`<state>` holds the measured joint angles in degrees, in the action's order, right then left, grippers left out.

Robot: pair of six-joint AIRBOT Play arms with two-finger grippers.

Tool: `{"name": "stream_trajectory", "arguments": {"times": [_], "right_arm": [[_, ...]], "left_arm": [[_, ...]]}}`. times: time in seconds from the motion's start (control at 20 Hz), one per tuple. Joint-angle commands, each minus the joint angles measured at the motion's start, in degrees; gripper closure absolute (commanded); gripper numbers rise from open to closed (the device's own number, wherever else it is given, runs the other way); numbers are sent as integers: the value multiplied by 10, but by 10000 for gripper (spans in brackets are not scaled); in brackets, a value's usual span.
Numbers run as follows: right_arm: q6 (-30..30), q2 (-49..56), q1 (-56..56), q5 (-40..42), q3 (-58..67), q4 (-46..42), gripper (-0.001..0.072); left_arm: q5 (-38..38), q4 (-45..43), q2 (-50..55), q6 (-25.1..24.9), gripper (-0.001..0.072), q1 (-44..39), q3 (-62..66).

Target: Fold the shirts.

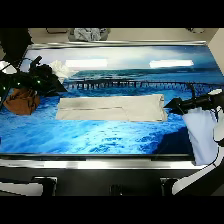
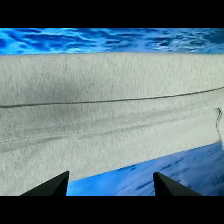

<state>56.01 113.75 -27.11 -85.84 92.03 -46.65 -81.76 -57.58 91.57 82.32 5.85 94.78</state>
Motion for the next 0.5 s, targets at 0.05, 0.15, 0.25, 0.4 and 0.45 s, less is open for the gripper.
{"name": "stream_trajectory", "arguments": {"times": [0.05, 0.15, 0.25, 0.4, 0.45], "right_arm": [[3, 29, 17, 8, 0, 20, 0], [-23, 40, 20, 7, 0, 74, 0], [-39, 42, 20, 10, 0, 103, 0], [-51, 43, 19, -2, 0, 102, 1], [-59, 43, 19, -7, 0, 103, 1]], "left_arm": [[-7, 0, 0, 2, 108, 0, 0], [-11, 0, 0, 2, 108, 0, 0], [-11, 0, 0, 2, 108, 0, 0], [-12, 0, 0, 2, 108, 0, 0], [-12, 0, 0, 2, 108, 0, 0]]}}
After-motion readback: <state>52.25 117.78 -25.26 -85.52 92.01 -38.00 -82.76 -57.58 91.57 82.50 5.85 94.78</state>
